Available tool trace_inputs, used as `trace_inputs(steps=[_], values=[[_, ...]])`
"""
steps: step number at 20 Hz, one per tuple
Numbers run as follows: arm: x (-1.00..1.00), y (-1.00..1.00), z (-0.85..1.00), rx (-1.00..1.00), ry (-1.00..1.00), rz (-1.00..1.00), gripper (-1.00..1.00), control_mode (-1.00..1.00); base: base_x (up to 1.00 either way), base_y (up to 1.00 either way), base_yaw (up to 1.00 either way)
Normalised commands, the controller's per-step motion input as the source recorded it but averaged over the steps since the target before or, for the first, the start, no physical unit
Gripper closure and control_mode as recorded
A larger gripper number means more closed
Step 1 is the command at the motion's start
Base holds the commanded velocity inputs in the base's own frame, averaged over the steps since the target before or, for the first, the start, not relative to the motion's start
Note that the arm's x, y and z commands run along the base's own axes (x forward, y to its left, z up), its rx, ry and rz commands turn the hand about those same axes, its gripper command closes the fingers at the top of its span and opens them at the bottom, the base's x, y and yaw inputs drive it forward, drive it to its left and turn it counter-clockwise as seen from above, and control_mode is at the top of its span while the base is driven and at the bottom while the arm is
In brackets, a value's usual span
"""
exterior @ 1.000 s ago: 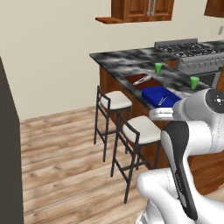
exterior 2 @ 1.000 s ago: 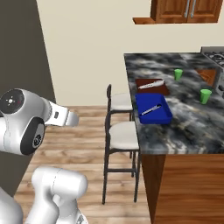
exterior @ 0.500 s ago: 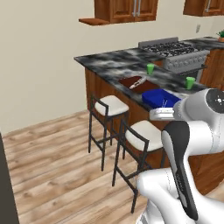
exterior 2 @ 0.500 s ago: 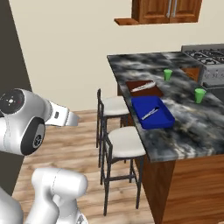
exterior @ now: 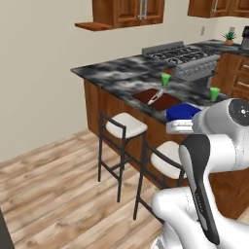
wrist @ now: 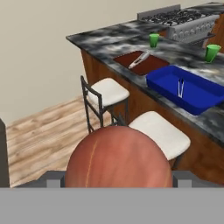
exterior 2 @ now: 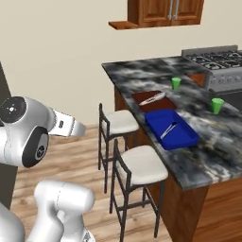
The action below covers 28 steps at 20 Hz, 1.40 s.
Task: Gather the onion and eggplant from the fridge and place them on a tray on the dining counter. Then gather the fish and chicken drumstick from the fridge and place them on the other tray.
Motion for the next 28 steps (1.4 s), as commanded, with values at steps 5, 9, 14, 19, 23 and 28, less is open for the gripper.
trace_inputs(steps=[5, 9, 14, 19, 23, 28], values=[[0.00, 0.00, 0.00, 0.00, 0.00, 0.00, 1.00, 1.00, 0.38, 0.63, -0.28], [0.00, 0.00, 0.00, 0.00, 0.00, 0.00, 1.00, 1.00, 0.39, 0.59, -0.27], [0.00, 0.00, 0.00, 0.00, 0.00, 0.00, 1.00, 1.00, 0.36, 0.58, -0.27], [0.00, 0.00, 0.00, 0.00, 0.00, 0.00, 1.00, 1.00, 0.30, 0.54, -0.27], [0.00, 0.00, 0.00, 0.00, 0.00, 0.00, 1.00, 1.00, 0.23, 0.60, -0.27], [0.00, 0.00, 0.00, 0.00, 0.00, 0.00, 1.00, 1.00, 0.21, 0.59, -0.27]])
